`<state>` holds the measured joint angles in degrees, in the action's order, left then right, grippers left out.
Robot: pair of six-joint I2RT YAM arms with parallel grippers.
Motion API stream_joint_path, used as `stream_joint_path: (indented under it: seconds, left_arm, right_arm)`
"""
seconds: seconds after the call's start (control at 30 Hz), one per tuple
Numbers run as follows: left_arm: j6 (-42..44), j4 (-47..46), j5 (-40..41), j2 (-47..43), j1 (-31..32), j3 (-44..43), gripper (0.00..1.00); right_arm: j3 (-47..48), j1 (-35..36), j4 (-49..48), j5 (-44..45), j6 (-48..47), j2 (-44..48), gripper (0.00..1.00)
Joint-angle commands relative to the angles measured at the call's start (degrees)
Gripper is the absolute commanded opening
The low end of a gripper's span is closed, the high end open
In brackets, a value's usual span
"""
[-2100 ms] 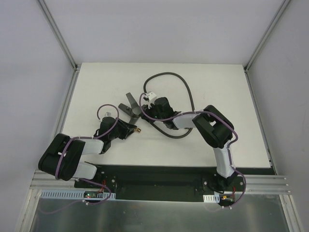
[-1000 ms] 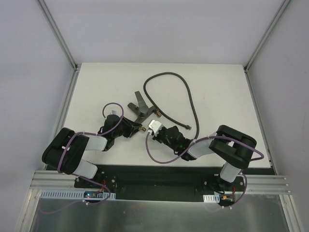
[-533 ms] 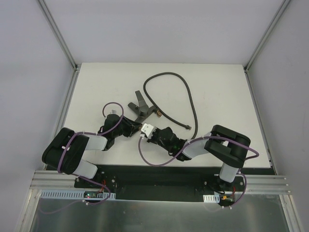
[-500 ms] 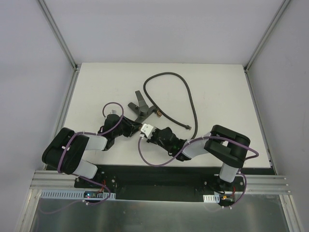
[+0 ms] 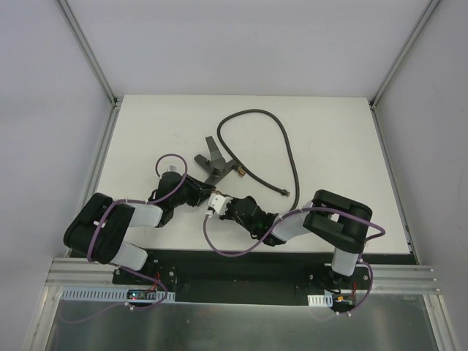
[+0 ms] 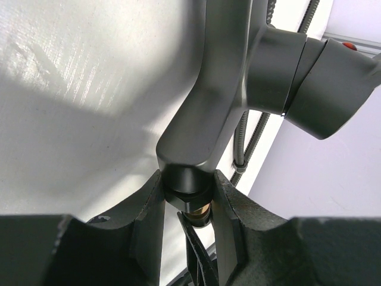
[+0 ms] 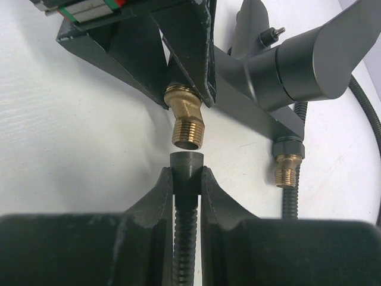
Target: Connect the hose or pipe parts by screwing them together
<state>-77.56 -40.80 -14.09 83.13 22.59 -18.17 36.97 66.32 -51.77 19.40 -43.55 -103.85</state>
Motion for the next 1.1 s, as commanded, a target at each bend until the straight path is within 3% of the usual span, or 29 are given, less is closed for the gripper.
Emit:
stream_joint_path:
  seconds: [0.0, 1.07]
  left_arm:
    - [-1.01, -4.56, -0.68, -1.83, 0.96, -2.48, 0.00]
    - [-2.33, -6.66, -0.06, 0.10, 2.46, -1.78, 0.00]
  right_arm:
    - [2.14, 0.21, -2.02, 1.87, -1.89, -0.38, 0.01]
    - [3.28, 0.38, -2.80, -0.50, 4.09, -0.65, 0.01]
